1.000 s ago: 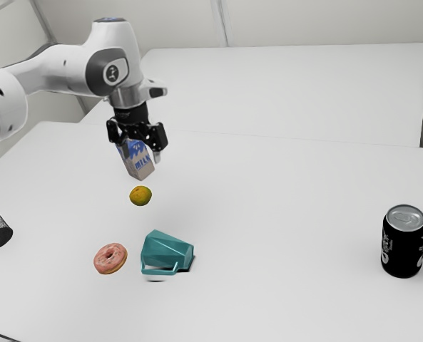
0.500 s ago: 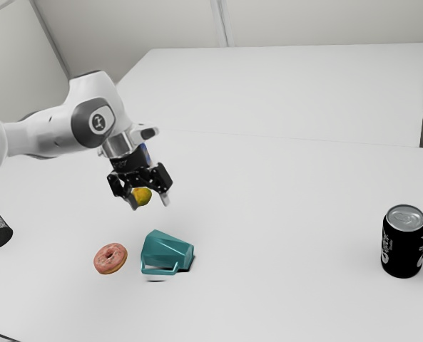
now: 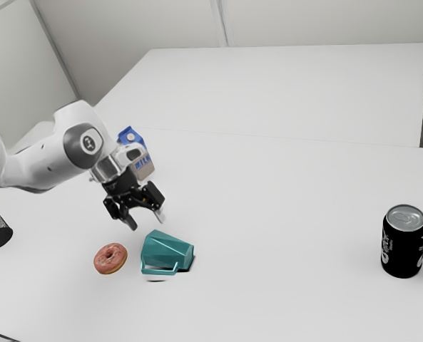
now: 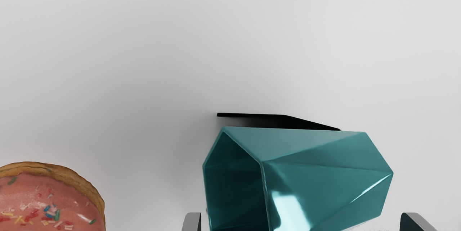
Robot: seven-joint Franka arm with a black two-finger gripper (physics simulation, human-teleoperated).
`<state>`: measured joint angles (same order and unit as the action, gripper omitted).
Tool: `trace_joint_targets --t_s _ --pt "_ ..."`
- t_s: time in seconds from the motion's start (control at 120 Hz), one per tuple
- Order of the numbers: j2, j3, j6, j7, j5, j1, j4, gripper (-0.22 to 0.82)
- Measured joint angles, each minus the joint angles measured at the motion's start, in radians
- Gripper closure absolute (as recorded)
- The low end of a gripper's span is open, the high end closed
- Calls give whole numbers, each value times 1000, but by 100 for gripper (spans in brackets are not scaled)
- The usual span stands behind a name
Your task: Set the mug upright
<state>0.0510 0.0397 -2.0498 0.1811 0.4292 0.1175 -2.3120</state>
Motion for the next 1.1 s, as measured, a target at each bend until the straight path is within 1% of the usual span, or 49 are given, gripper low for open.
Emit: trace_joint_targets --t_s 0.167,0.292,0.508,0.933,1.017,1.1 --pt "-12 -45 -7 98 94 -3 -22 0" --pt "-16 -66 -7 169 170 17 -37 0" --pt "-23 -70 -6 269 290 35 -60 0" --pt "-44 -70 14 426 447 -22 -105 0" --pt "-44 -70 19 450 460 -33 -110 5" --pt "-44 -70 22 471 470 -43 -115 15"
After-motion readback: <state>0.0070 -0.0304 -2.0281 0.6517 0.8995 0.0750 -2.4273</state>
